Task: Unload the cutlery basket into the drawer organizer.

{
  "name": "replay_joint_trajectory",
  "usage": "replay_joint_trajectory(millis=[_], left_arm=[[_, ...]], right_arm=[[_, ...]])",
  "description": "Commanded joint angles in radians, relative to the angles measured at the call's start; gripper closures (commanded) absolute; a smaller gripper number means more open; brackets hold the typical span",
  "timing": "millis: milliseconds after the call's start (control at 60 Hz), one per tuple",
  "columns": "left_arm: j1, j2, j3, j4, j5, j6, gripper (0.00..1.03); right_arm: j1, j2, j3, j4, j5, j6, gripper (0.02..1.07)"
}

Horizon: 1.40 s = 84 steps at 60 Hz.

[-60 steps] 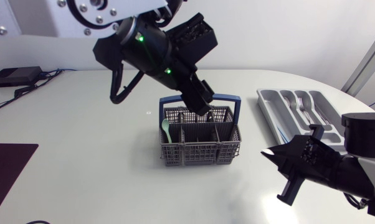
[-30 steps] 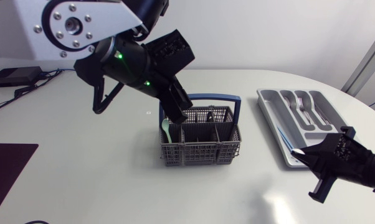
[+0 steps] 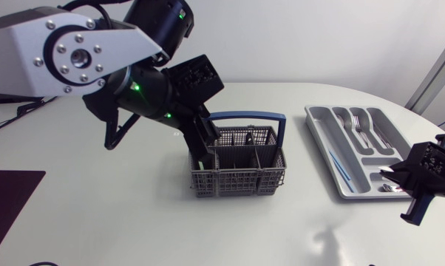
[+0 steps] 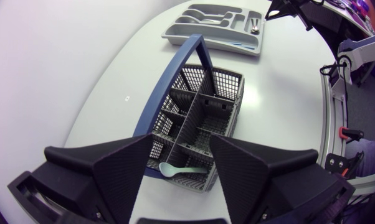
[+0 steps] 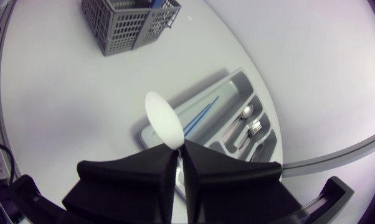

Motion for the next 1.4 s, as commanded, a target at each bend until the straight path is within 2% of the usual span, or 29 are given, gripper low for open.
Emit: replay_joint_trajectory(millis=[0, 317, 550, 750, 1017, 1083, 1133, 1167, 1233, 1267, 1383], left_arm=[[0.009, -0.022, -0.037, 0.011, -0.011, 0.030, 0.37], [0.003, -0.023, -0.061, 0.028, -0.020, 0.031, 0.36], [0.003, -0.036, -0.086, 0.035, -0.034, 0.033, 0.36], [0.016, -0.063, -0.109, 0.035, -0.037, 0.039, 0.36], [0.016, -0.096, -0.149, 0.035, -0.038, 0.039, 0.36], [0.016, -0.099, -0.156, 0.035, -0.038, 0.039, 0.35], [0.015, -0.100, -0.164, 0.035, -0.040, 0.045, 0.35], [0.013, -0.103, -0.169, 0.035, -0.045, 0.051, 0.35], [0.009, -0.117, -0.180, 0.035, -0.052, 0.068, 0.34], [0.009, -0.125, -0.186, 0.035, -0.052, 0.077, 0.33], [0.012, -0.154, -0.210, 0.037, -0.061, 0.131, 0.32]], right_arm=[[-0.030, 0.051, 0.020, -0.012, 0.040, -0.109, 0.97], [-0.127, 0.241, 0.103, 0.016, 0.181, -0.314, 0.97], [-0.173, 0.437, 0.154, 0.149, 0.266, -0.415, 0.97], [-0.176, 0.534, 0.198, 0.174, 0.325, -0.469, 0.97], [-0.127, 0.626, 0.192, 0.266, 0.388, -0.494, 0.96], [-0.121, 0.633, 0.198, 0.275, 0.390, -0.489, 0.86], [-0.119, 0.635, 0.198, 0.300, 0.390, -0.481, 0.70], [-0.118, 0.635, 0.197, 0.303, 0.390, -0.481, 0.64], [-0.119, 0.630, 0.203, 0.311, 0.390, -0.466, 0.39], [-0.119, 0.626, 0.209, 0.311, 0.387, -0.458, 0.31], [-0.119, 0.566, 0.220, 0.297, 0.336, -0.403, 0.25]])
